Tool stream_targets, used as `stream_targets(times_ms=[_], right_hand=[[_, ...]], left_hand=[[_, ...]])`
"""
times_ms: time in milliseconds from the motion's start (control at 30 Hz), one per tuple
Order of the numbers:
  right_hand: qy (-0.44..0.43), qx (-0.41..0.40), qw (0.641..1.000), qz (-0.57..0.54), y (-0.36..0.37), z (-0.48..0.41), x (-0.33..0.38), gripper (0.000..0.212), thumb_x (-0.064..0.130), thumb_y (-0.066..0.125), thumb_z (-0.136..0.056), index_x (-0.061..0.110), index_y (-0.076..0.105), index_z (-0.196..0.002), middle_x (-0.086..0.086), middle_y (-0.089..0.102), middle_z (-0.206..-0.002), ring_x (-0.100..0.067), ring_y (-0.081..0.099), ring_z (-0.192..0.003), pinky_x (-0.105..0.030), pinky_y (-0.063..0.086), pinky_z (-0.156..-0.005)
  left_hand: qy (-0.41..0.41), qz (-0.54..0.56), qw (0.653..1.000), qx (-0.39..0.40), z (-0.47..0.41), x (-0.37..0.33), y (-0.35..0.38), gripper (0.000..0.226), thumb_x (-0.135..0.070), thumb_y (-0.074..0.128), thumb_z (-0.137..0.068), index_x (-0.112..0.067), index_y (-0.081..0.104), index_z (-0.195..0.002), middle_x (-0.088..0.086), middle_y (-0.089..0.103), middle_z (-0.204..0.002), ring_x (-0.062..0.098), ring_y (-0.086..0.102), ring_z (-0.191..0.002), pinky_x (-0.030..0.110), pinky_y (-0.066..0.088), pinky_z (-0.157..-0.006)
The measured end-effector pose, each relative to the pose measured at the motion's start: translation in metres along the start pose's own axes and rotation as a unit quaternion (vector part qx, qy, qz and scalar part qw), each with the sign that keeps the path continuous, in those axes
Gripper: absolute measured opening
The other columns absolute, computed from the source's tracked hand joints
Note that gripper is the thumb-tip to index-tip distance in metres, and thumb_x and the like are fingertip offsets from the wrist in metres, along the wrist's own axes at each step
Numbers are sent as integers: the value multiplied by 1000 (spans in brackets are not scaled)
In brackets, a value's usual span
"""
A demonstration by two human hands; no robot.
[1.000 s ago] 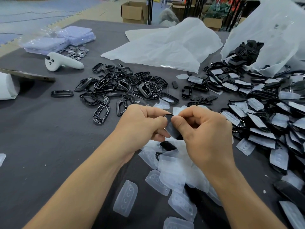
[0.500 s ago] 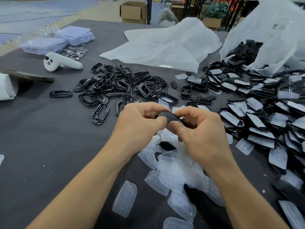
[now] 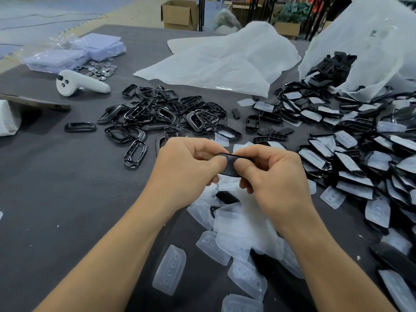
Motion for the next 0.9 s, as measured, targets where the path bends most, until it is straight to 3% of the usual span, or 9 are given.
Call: stream_targets(times_ms=[100, 200, 400, 533, 667, 800, 900], right_hand=[[-19, 6, 1000, 12, 1, 2, 4, 14, 14, 75, -89, 26, 80, -84, 4, 74, -68, -9, 62, -57, -22, 48, -57], [-35, 1, 999, 33, 0, 3, 6, 10, 20, 78, -87, 28, 79, -81, 2, 70, -63, -11, 60, -54, -21, 45, -53], [-29, 22, 999, 26, -3, 1, 8, 22, 11, 68, -97, 21, 78, -79, -4, 69, -63, -17, 60, -49, -23, 45, -47], [3, 47, 997, -54, -3, -1, 7, 20, 1, 65, -96, 15, 78, -90, -13, 70, -66, -21, 64, -52, -28, 52, -49], [11, 29, 998, -61, -3, 0, 5, 28, -6, 70, -88, 21, 77, -91, -7, 70, -61, -19, 67, -54, -24, 53, -53], [36, 8, 995, -94, -6, -2, 2, 25, -9, 69, -87, 15, 76, -91, -7, 68, -59, -19, 64, -51, -25, 52, -51], [46, 7, 993, -111, -6, -3, 3, 24, -11, 67, -87, 10, 76, -92, -10, 67, -59, -19, 63, -50, -25, 52, -49]], left_hand=[[22, -46, 999, -18, 1, -2, -1, 19, -18, 81, -84, -35, 78, -76, -9, 72, -61, 0, 56, -44, 11, 40, -48], [31, -41, 998, -23, 0, -2, 0, 19, -16, 81, -84, -31, 78, -72, -8, 72, -59, 1, 52, -42, 11, 37, -45], [36, -27, 999, -28, -1, 1, 3, 19, -14, 83, -84, -26, 78, -69, -8, 69, -54, 3, 53, -41, 11, 37, -45], [32, 2, 999, -24, -4, 4, 1, 18, -13, 80, -86, -26, 79, -74, -2, 65, -50, 10, 52, -39, 15, 38, -44], [0, 50, 999, 16, -7, 9, -1, 13, -10, 78, -88, -21, 82, -82, 2, 69, -58, 12, 57, -45, 18, 42, -44], [-32, 35, 998, 50, -8, 13, -4, 16, -7, 81, -85, -14, 76, -99, 6, 77, -70, 13, 63, -51, 20, 49, -49], [-46, 37, 997, 48, -8, 15, -4, 18, -3, 80, -83, -13, 74, -95, 11, 76, -69, 14, 61, -49, 21, 48, -48]])
Point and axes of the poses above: each hand's wrist, its own z-axis away from the middle knuckle, its own y-axis out of the palm, x = y × z, the point moved 6 cm from there along -z, towards the middle knuckle
